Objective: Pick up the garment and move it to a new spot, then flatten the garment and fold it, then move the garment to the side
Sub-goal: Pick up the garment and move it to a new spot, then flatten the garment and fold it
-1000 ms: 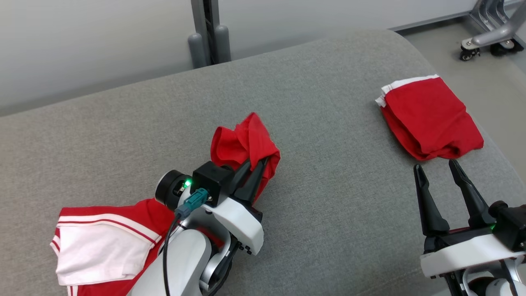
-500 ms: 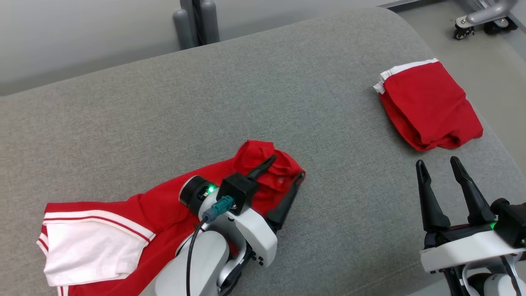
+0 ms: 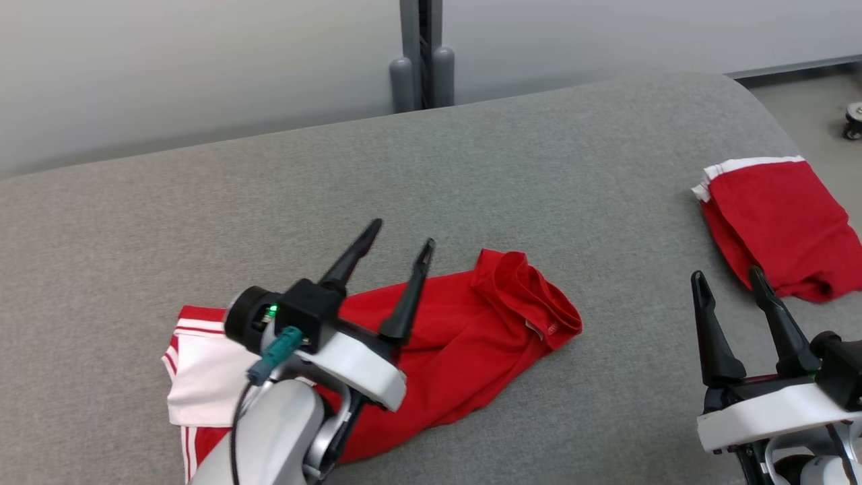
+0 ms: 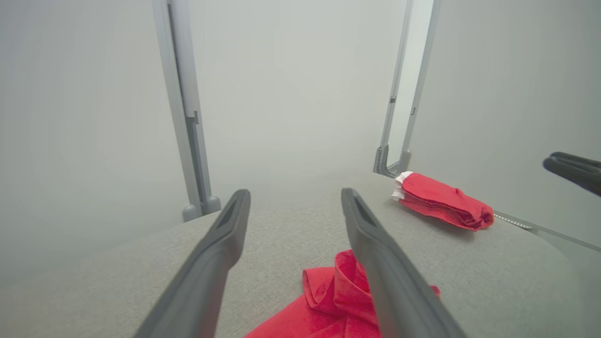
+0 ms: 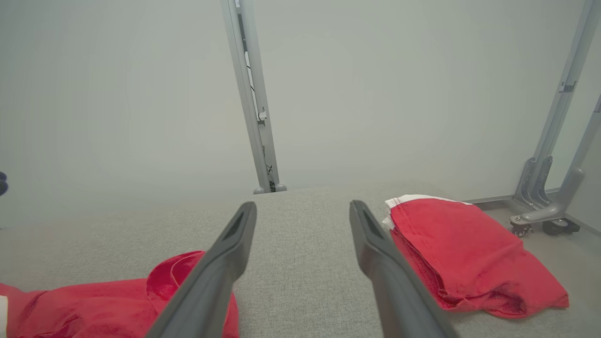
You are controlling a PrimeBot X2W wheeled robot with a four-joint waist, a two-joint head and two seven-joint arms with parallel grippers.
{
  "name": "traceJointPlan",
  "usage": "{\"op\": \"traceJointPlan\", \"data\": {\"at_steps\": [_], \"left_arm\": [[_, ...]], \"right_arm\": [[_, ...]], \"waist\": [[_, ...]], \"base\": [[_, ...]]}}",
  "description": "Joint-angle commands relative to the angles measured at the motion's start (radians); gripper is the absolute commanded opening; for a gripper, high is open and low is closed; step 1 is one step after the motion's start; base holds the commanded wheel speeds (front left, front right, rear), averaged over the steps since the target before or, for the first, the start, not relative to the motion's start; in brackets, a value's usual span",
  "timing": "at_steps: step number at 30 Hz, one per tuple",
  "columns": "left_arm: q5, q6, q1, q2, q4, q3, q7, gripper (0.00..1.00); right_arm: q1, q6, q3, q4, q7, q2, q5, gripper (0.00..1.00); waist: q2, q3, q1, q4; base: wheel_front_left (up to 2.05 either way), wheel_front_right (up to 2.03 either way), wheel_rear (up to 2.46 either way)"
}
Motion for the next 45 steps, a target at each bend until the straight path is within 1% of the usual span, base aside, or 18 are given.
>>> {"op": "traceJointPlan", "data": {"at_steps": [1,6,9,12,14,15,20,25,30,45], "left_arm": [[-0.010,0.033,0.025,0.028,-0.029,0.048,-0.014,1.00],[-0.031,0.099,0.088,0.088,-0.092,0.174,-0.026,1.00],[-0.037,0.119,0.132,0.123,-0.120,0.239,-0.029,1.00],[-0.038,0.131,0.177,0.155,-0.147,0.292,-0.030,1.00],[-0.037,0.125,0.207,0.174,-0.166,0.322,-0.030,1.00],[-0.037,0.125,0.207,0.174,-0.166,0.322,-0.030,1.00],[-0.041,0.120,0.286,0.222,-0.199,0.368,-0.030,1.00],[-0.041,0.126,0.361,0.252,-0.236,0.367,-0.014,1.00],[-0.053,0.127,0.412,0.266,-0.266,0.362,0.009,1.00],[-0.063,0.143,0.431,0.278,-0.296,0.351,0.055,1.00]], "right_arm": [[0.010,0.000,-0.002,-0.004,0.007,-0.004,-0.008,1.00],[0.020,0.000,-0.004,-0.007,0.020,-0.004,-0.015,1.00],[0.023,0.000,-0.004,-0.008,0.027,-0.004,-0.020,1.00],[0.033,0.000,-0.007,-0.007,0.033,-0.004,-0.023,1.00],[0.038,0.000,-0.005,-0.007,0.039,-0.004,-0.026,1.00],[0.038,0.000,-0.005,-0.007,0.039,-0.004,-0.026,1.00],[0.057,0.000,-0.004,-0.010,0.053,-0.004,-0.043,1.00],[0.080,0.000,-0.005,-0.011,0.067,-0.004,-0.056,1.00],[0.098,0.000,-0.012,-0.011,0.076,-0.004,-0.056,1.00],[0.114,0.000,-0.028,-0.014,0.091,-0.004,-0.053,1.00]], "waist": [[-0.0001,-0.031,0.0000,0.047],[-0.0001,-0.055,0.0000,0.089],[-0.0001,-0.066,0.0000,0.109],[-0.0001,-0.080,0.0000,0.128],[-0.0001,-0.090,0.0000,0.139],[-0.0001,-0.090,0.0000,0.139],[-0.0001,-0.120,0.0000,0.157],[-0.0001,-0.143,0.0000,0.170],[-0.0001,-0.162,0.0000,0.178],[-0.0001,-0.172,0.0000,0.190]], "base": [[0.00,0.00,0.00],[0.00,0.00,0.00],[0.00,0.00,0.00],[0.00,0.00,0.00],[0.00,0.00,0.00],[0.00,0.00,0.00],[0.00,0.00,0.00],[0.00,0.00,0.00],[0.00,0.00,0.00],[0.00,0.00,0.00]]}}
